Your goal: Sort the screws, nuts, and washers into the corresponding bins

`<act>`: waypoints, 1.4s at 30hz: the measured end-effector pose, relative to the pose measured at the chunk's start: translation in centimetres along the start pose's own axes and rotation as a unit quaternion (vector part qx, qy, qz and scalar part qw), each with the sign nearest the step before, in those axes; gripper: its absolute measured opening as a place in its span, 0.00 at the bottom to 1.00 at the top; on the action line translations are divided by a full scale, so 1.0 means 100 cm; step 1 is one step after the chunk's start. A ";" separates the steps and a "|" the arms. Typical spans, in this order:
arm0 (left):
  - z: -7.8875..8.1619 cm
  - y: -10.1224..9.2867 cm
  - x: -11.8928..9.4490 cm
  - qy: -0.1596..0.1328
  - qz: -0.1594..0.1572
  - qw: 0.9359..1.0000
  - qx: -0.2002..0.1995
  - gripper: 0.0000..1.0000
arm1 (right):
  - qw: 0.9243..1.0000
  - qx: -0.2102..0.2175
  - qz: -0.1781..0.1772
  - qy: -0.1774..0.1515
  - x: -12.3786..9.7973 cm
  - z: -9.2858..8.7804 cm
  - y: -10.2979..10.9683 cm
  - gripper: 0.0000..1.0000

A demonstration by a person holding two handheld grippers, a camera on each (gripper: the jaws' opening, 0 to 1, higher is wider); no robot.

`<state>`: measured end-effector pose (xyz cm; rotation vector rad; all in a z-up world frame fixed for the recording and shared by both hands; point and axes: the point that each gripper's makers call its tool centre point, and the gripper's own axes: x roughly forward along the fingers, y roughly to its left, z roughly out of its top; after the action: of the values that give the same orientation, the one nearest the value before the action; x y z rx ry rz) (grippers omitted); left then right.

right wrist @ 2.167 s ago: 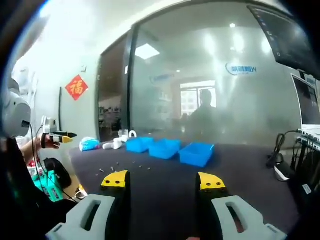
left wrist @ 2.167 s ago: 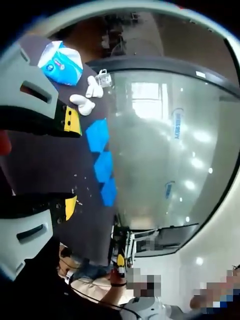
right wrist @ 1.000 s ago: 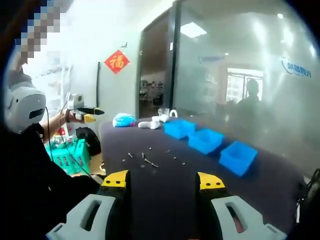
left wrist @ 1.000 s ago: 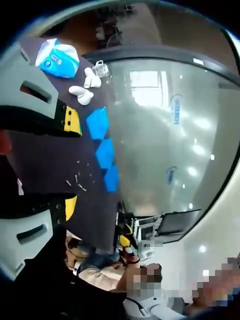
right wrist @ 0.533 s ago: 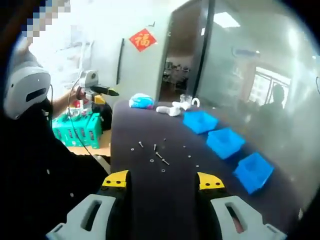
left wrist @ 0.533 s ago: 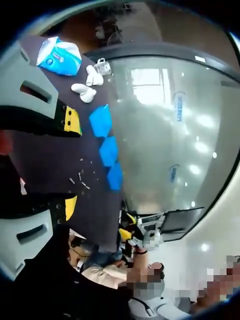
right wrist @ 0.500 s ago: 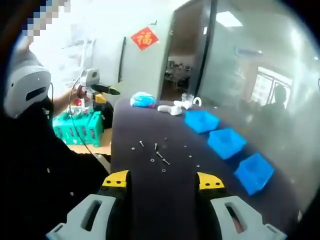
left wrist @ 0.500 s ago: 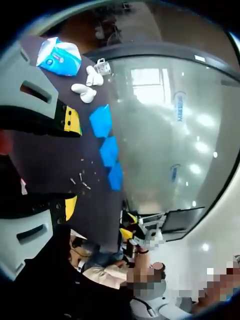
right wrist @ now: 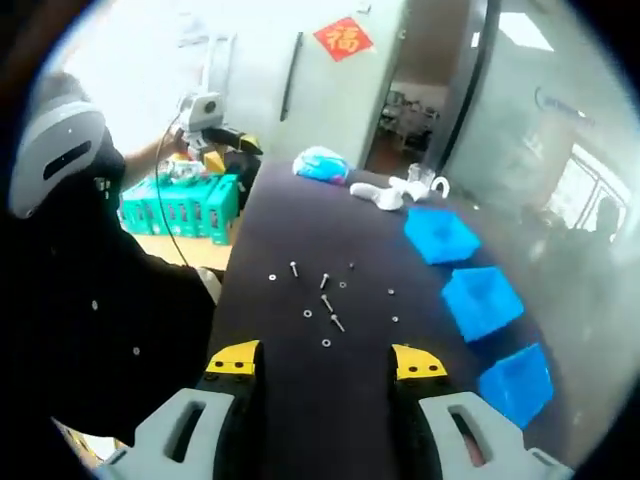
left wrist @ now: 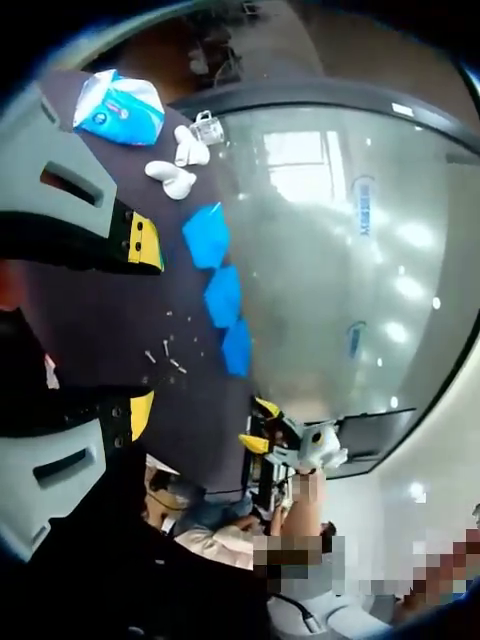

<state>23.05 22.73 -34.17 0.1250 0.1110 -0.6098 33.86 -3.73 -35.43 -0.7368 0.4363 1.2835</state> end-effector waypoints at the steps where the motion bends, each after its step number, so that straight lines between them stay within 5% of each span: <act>1: 0.000 0.000 0.000 0.000 0.000 1.000 0.000 0.38 | 1.000 -0.005 0.006 0.007 0.003 0.000 0.000 0.45; 14: -0.002 -0.004 -0.001 -0.001 0.003 1.000 -0.005 0.38 | 0.992 -0.081 0.072 0.073 0.048 0.004 0.008 0.39; 25: 0.002 -0.007 0.002 -0.007 0.002 1.000 -0.010 0.38 | 0.976 -0.146 0.100 0.123 0.085 -0.002 -0.001 0.35; 42: 0.002 -0.005 -0.002 -0.006 0.013 1.000 -0.009 0.38 | 0.964 -0.162 0.142 0.154 0.121 -0.020 0.000 0.25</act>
<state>22.63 22.42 -33.94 0.1050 0.1040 -0.5833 37.06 3.39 -44.93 -1.1921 0.6072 1.5362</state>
